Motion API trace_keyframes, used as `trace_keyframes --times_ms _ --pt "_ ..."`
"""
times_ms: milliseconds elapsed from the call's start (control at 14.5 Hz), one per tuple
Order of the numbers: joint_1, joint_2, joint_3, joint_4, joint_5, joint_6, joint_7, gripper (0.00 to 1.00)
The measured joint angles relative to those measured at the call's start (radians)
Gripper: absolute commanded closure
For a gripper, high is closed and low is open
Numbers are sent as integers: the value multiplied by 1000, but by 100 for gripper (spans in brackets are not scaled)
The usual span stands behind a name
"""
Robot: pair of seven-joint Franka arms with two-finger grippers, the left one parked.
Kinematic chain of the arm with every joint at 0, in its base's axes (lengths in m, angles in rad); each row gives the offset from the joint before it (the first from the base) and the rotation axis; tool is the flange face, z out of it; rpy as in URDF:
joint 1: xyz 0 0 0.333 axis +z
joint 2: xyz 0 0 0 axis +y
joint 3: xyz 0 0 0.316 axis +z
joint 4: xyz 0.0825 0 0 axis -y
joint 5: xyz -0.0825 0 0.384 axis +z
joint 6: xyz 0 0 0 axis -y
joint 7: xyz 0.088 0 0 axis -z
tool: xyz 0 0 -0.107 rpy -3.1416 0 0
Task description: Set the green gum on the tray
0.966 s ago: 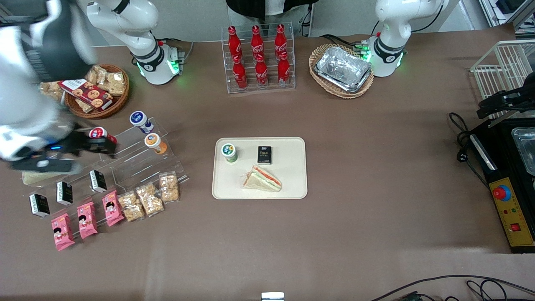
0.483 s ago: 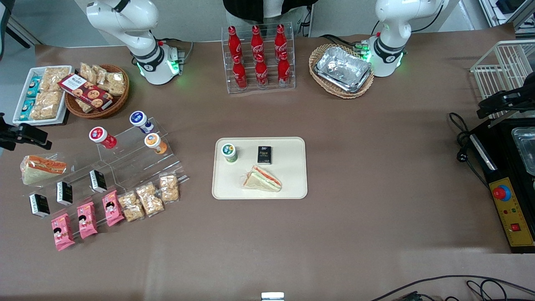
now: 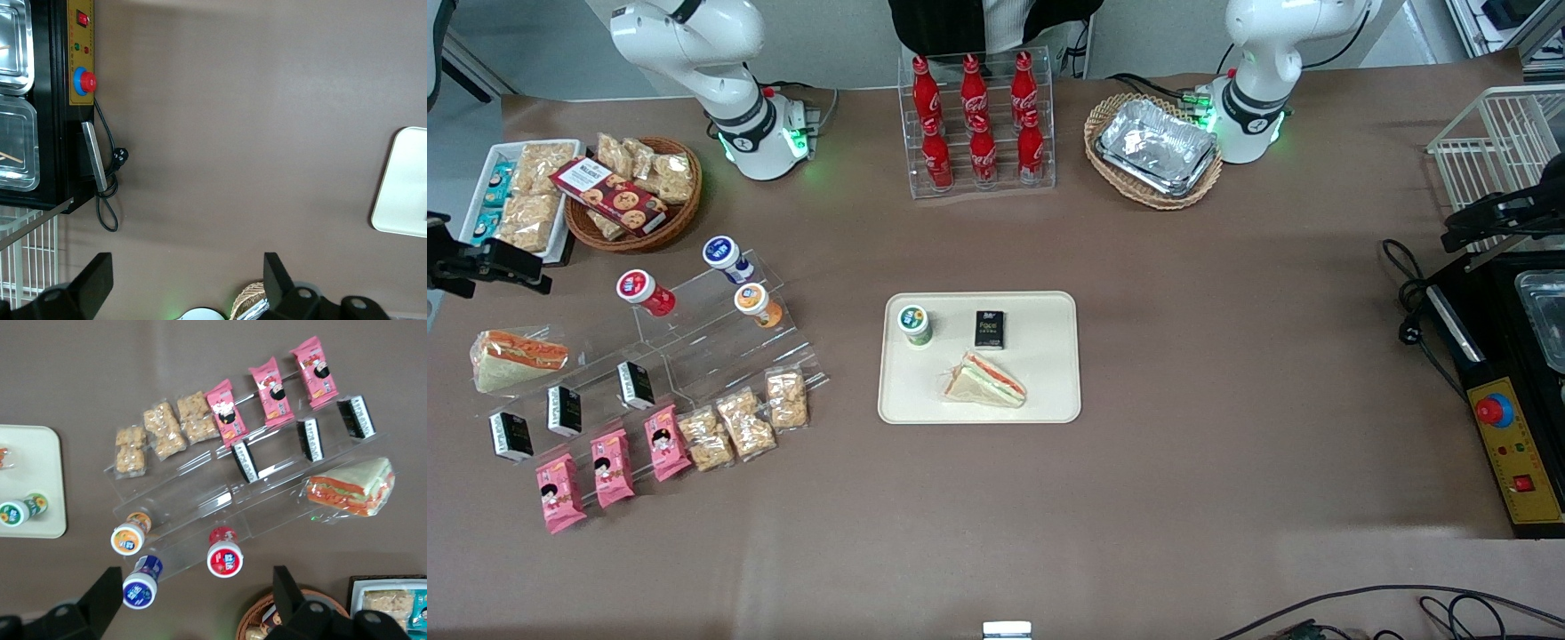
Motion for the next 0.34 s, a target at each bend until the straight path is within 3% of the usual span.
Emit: trace_keyframes --times_ms 345 --pt "3 -19 1 -83 17 20 0 0"
